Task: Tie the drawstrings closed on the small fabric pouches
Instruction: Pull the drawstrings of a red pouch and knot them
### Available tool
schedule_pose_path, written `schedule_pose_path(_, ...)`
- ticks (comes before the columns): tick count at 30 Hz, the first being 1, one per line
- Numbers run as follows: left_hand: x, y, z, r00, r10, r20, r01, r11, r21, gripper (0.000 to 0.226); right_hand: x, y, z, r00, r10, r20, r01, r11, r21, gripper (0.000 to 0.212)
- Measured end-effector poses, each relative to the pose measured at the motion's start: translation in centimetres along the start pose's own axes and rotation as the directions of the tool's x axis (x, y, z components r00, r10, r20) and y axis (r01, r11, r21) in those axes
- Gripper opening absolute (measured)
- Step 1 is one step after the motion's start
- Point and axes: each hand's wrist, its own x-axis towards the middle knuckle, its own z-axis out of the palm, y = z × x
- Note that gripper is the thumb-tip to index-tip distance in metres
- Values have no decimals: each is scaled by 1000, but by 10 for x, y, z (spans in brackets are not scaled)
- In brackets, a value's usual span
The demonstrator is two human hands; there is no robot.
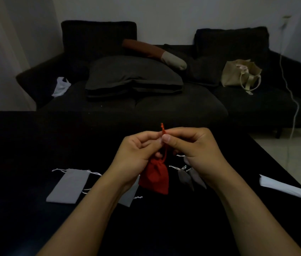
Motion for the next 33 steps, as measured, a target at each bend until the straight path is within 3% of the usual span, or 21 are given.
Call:
schedule_pose_path(4,0,1,1,995,-49,89,56,995,-82,19,1,1,-1,997,35,-73,-33,999,28,16)
schedule_pose_path(10,-4,-1,5,999,-10,38,10,1000,22,35,2,-1,-7,999,51,-2,-51,990,-134,11)
schedule_pose_path(12,-2,-1,5,1000,-10,-15,10,999,48,30,2,0,-8,997,80,10,-77,986,-145,13)
schedule_pose_path(15,1,-1,5,996,-39,-82,40,999,16,13,3,3,-8,993,104,-56,-107,993,-54,17)
schedule_pose_path(21,1,-2,8,989,-113,-98,101,987,-123,15,3,5,-7,973,211,-94,-198,971,134,19)
schedule_pose_path(26,0,2,7,983,-161,-94,136,964,-228,23,1,5,-6,974,227,-15,-226,973,51,20)
schedule_pose_path(30,0,3,2,988,-145,-60,132,973,-189,22,3,8,-7,986,156,-53,-157,987,-15,12)
schedule_pose_path(33,-1,2,1,990,-137,-30,130,979,-159,22,2,9,-9,968,251,25,-252,964,84,11)
